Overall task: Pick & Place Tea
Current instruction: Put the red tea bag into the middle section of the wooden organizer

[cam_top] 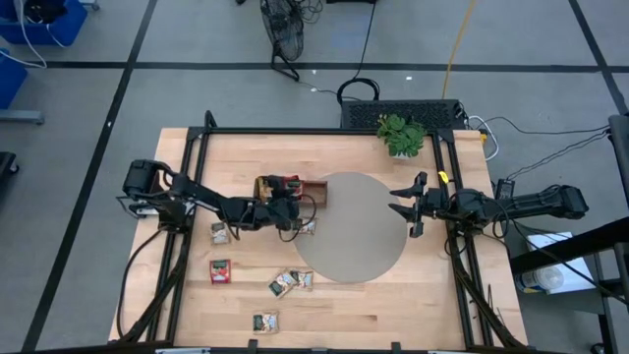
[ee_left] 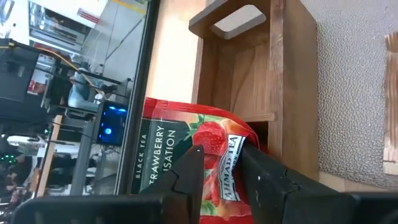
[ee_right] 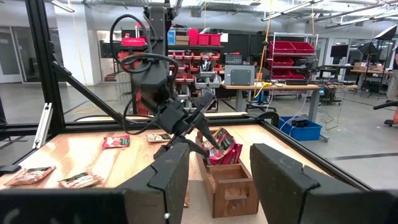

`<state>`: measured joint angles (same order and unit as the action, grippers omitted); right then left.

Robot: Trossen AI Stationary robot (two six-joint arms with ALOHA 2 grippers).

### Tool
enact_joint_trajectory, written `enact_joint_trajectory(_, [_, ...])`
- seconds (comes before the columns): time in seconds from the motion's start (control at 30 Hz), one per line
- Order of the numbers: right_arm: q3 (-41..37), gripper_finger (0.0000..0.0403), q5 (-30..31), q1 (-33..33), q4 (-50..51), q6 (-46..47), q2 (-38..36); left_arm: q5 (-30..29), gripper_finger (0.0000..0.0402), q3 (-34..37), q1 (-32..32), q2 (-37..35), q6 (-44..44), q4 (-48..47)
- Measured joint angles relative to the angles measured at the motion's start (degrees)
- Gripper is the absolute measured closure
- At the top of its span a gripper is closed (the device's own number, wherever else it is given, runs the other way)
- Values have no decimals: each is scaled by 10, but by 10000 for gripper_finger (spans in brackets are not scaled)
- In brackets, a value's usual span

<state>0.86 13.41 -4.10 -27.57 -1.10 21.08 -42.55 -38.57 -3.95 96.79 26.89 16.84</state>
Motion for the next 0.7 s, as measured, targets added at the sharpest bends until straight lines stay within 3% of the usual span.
enact_joint_trajectory(0.3, [0, 248, 0, 0, 0, 0, 0, -10, 283, 0, 0, 0, -16, 5])
enact_joint_trajectory(0.7, [0, 248, 0, 0, 0, 0, 0, -18, 150, -1, 0, -1, -26, 11])
